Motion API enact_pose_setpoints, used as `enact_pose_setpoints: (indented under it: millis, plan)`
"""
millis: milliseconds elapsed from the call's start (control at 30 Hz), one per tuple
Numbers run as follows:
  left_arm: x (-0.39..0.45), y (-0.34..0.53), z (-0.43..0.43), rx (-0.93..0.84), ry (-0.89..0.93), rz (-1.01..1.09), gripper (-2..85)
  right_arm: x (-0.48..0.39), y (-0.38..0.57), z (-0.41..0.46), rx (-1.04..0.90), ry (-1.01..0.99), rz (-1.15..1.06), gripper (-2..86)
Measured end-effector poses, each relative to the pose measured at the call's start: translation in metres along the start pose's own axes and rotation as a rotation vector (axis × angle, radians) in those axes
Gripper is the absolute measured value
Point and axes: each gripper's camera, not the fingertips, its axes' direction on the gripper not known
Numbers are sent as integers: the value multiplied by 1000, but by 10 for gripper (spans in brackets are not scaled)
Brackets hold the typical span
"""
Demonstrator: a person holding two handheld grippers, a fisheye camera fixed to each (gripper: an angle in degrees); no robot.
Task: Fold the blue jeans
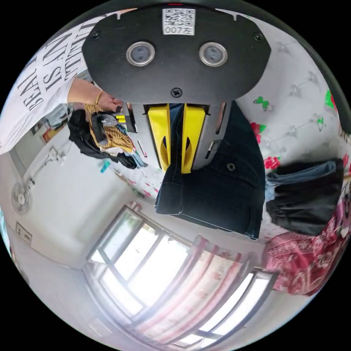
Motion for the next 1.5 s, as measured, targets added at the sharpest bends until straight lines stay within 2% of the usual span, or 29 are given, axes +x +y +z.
enact_pose_setpoints:
  millis: [67,167,233,300,433,500,567,633,700,733,800,867,1000,1100,1133,1200,1267,1333,1500]
  plan:
    - [37,8,83,-211,101,92,59,47,15,-12,16,5,125,76]
    - [46,49,153,-493,103,63,58,98,28,-27,44,-2,246,79]
    - [46,69,147,-512,118,68,52,119,30,-40,82,-1,279,82]
    - [46,79,120,-471,52,98,50,132,22,-53,124,-14,263,85]
    - [25,83,52,-338,-205,100,41,132,-33,-57,168,-21,86,95]
    - [6,89,50,-382,-285,43,42,133,-59,-39,146,-7,28,101]
    - [-25,113,88,-621,-263,-53,56,151,-86,12,32,42,19,108]
    - [-36,120,88,-570,-227,-108,59,175,-92,61,-119,109,46,112]
    - [-43,113,84,-581,-187,-156,60,182,-95,54,-80,116,52,116]
    - [-49,108,75,-556,-175,-197,62,188,-99,50,-126,95,54,118]
    - [-59,105,48,-428,-157,-246,64,198,-99,33,-117,68,58,122]
    - [-83,107,21,-346,-146,-328,73,224,-89,-1,-10,25,120,125]
    - [-124,118,23,-425,-132,-394,113,271,-87,-12,-1,-40,207,129]
    - [-146,124,49,-456,27,-462,143,294,-94,16,-109,-138,239,131]
    - [-150,121,56,-442,63,-462,144,294,-96,10,-57,-94,238,125]
    - [-158,113,66,-465,82,-458,128,295,-103,13,-91,-79,239,105]
    - [-167,103,73,-519,65,-429,77,291,-112,8,-121,-43,245,73]
    - [-175,93,69,-488,132,-433,53,289,-120,0,-134,-27,275,50]
    - [-186,44,48,-393,263,-411,42,268,-157,-51,0,-316,275,13]
